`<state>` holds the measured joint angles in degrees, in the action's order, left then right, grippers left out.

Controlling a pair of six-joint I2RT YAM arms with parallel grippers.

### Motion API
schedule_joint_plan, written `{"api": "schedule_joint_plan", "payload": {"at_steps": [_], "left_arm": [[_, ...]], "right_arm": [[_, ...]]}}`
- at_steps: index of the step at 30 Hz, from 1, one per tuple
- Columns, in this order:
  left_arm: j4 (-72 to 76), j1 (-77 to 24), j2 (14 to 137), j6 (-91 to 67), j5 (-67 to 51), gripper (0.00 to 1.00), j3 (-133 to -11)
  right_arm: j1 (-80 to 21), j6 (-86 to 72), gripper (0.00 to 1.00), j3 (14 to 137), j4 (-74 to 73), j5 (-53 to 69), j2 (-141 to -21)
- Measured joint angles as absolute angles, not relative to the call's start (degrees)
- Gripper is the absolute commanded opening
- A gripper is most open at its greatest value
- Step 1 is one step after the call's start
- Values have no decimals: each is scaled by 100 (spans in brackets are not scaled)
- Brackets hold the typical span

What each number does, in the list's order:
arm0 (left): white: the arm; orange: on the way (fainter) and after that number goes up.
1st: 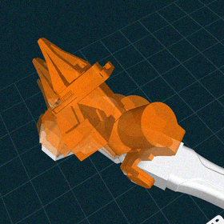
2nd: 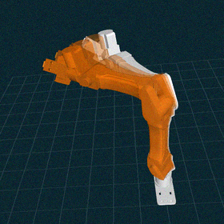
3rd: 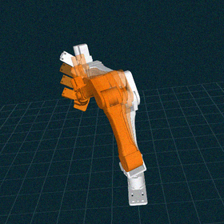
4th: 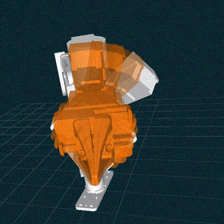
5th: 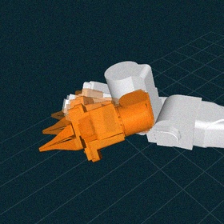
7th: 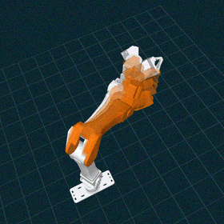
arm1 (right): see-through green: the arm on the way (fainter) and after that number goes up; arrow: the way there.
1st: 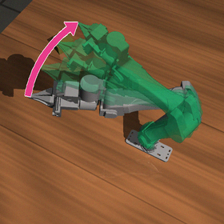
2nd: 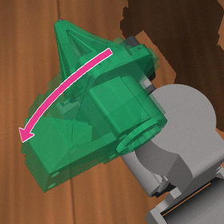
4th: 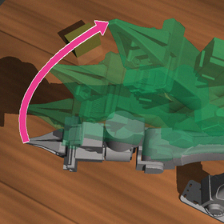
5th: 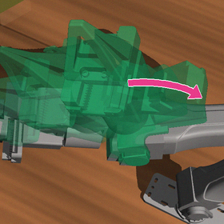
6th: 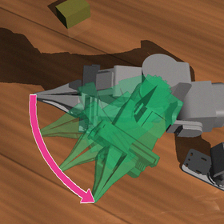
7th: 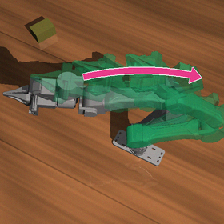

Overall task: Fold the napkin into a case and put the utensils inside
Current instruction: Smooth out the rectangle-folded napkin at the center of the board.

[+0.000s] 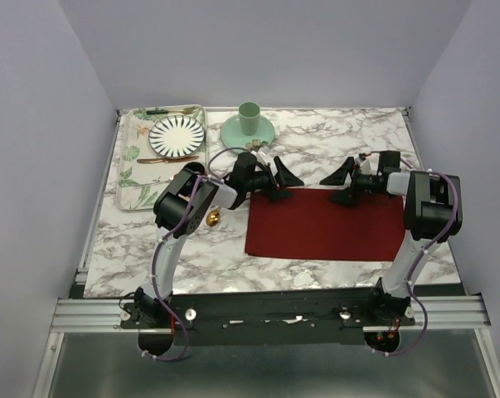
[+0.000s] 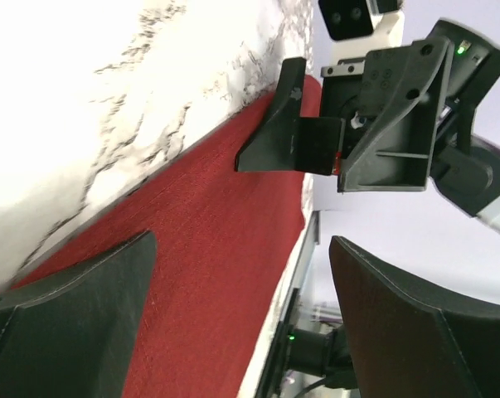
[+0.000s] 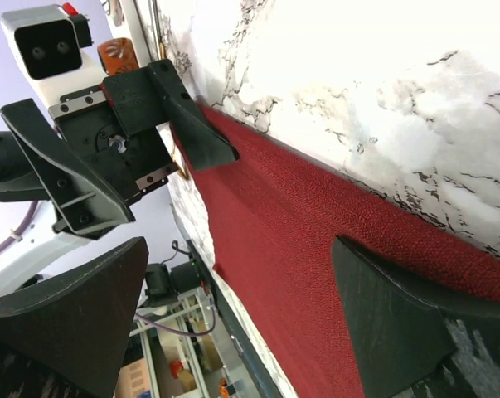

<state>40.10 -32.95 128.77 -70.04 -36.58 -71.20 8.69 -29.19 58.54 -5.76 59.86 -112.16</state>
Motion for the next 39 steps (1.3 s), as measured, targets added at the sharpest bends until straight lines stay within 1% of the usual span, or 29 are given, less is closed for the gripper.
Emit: {"api": "schedule_joint_plan", "payload": {"at_steps": [5,12,17,21,29,33,39], "left_arm": [[4348,-3092,12787,-7159,-3658,99,-6757],[4390,-2974,12560,-7076,-3662,99,-6405],[4414,-3011,12556,-6989,-3660,99,-6394],[4410,-3013,12556,-6960,-3662,99,-6394],[4421,-2989,12556,-6958,-3662,99,-6381],[4445,-2952,12556,-6967,-3669,99,-6359],[4456,-2893,12532,-6969,-3704,99,-6313]], "right_arm": [[869,-3063,100,5854,-519,5902,-11218],[760,-3092,100,5850,-489,5874,-11146],[246,-3623,100,5712,139,5830,-10899],[-54,-4029,100,5798,670,5817,-10949],[-1,-4316,100,6003,1022,5833,-11611],[106,-4298,100,6010,1013,5981,-11662],[646,-3988,100,6119,569,6399,-11769]]}}
